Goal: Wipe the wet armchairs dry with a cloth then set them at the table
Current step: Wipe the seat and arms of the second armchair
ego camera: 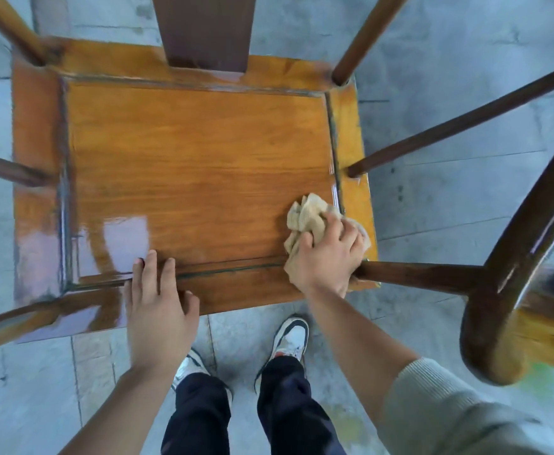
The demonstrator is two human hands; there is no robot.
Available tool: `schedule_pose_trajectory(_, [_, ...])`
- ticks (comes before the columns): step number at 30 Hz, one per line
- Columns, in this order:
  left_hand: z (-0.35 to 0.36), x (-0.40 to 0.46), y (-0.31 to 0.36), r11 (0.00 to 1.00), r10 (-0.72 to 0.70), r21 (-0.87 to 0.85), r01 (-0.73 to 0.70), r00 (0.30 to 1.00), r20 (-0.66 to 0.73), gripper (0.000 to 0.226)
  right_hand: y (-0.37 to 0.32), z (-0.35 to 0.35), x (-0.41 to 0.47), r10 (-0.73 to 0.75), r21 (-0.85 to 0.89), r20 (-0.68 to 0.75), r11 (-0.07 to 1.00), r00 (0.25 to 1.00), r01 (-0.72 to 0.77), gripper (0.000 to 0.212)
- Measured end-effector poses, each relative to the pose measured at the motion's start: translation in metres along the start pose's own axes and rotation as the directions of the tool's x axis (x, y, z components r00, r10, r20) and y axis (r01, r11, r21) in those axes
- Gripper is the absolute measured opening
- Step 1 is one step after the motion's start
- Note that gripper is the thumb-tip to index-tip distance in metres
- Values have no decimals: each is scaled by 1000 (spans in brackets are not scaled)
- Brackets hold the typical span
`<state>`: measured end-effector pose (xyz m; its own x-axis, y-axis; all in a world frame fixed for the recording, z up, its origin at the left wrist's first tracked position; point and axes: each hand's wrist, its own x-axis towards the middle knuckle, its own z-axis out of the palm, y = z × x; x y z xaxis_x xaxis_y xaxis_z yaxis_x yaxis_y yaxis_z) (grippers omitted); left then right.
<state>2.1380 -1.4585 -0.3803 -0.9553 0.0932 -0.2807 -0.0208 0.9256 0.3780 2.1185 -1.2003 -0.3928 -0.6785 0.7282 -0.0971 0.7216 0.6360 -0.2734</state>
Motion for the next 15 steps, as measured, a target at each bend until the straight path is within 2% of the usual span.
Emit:
schedule_pose_trajectory(2, [-3, -1, -6, 999, 37, 2, -37, 999, 26, 52, -20, 6, 3, 5, 25, -10, 1000, 1000, -4, 57])
schedule_pose_trajectory(3, [-5, -1, -10, 998, 57, -5, -57, 998, 28, 50, -27, 8, -1, -54, 23, 23, 998, 998, 54, 56])
schedule_pose_trajectory(5, [-11, -2, -22, 996, 86, 2, -86, 996, 19, 45, -44, 16, -30, -259, -8, 125, 965, 958, 262, 56])
schedule_pose_trajectory(6, [-14, -4, -29, 995, 98, 16, -98, 995, -1, 42, -51, 22, -49, -382, 5, 181, 922, 906, 388, 55])
schedule_pose_trajectory(7, [-14, -6, -36, 995, 97, 39, -96, 995, -26, 41, -60, 28, -68, -526, 51, 235, 847, 818, 530, 54])
schedule_pose_trajectory(8, [-17, -10, -47, 996, 74, 57, -71, 996, -50, 42, -71, 35, -85, -679, 128, 274, 728, 681, 674, 53])
schedule_pose_trajectory(9, [-18, -12, -56, 998, 44, 53, -41, 997, -61, 44, -78, 37, -92, -802, 196, 309, 580, 511, 791, 53])
schedule_pose_trajectory(10, [-20, -17, -63, 999, 5, 39, -2, 998, -57, 50, -84, 37, -88, -874, 234, 337, 439, 351, 868, 53])
schedule_pose_trajectory(11, [-22, -22, -67, 999, -44, 25, 46, 998, -51, 56, -91, 38, -77, -900, 256, 364, 344, 239, 903, 54])
schedule_pose_trajectory(12, [-22, -26, -68, 995, -95, 15, 96, 995, -28, 61, -99, 40, -62, -901, 264, 375, 331, 220, 906, 55])
schedule_pose_trajectory(13, [-26, -36, -76, 990, -139, 22, 140, 990, -8, 66, -116, 44, -62, -888, 260, 367, 385, 278, 886, 57])
schedule_pose_trajectory(15, [-24, -46, -76, 991, -131, -3, 131, 991, 13, 71, -140, 49, -64, -762, 157, 338, 625, 553, 765, 59])
